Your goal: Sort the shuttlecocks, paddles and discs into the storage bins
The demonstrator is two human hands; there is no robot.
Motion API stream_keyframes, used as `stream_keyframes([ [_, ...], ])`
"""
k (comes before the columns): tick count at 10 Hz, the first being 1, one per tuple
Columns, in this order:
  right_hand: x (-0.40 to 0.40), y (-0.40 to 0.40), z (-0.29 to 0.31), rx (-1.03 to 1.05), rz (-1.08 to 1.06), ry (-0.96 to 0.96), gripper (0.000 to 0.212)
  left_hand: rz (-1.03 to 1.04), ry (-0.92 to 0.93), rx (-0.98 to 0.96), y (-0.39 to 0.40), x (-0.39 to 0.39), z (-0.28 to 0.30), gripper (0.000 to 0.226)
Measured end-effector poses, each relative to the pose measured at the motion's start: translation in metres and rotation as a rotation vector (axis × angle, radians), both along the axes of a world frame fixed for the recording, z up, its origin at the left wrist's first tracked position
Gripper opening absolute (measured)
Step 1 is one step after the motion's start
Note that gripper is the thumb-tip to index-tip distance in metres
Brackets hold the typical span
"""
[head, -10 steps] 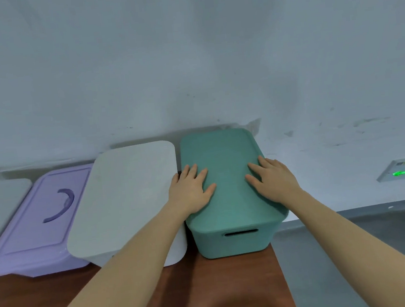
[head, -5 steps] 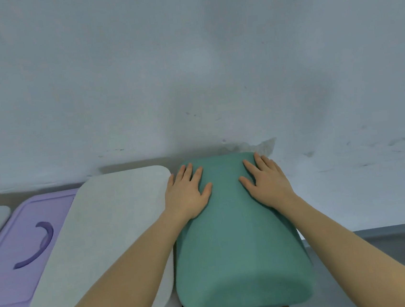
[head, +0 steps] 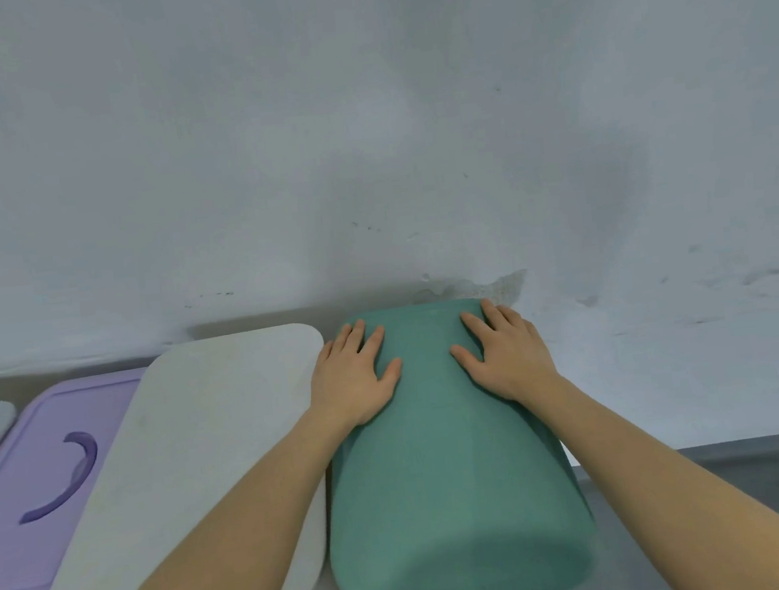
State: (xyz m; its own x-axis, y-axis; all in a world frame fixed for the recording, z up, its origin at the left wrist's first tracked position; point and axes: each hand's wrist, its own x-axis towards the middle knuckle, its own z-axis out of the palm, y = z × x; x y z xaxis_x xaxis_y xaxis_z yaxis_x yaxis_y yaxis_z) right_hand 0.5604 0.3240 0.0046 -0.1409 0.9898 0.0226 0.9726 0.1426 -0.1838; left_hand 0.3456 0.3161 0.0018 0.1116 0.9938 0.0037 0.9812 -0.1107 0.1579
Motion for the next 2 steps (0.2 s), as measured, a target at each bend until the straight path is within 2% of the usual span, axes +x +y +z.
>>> stream_keyframes([
  [1,-0.003,0.000,0.005,-0.008,0.018,-0.097,0.060,0.005,-0.052,-0.016,-0.004,-0.001,0.005,0.059],
  [2,-0.010,-0.001,0.013,0.017,0.036,-0.090,0.056,-0.004,-0.063,0.089,-0.006,-0.005,0.017,0.053],
])
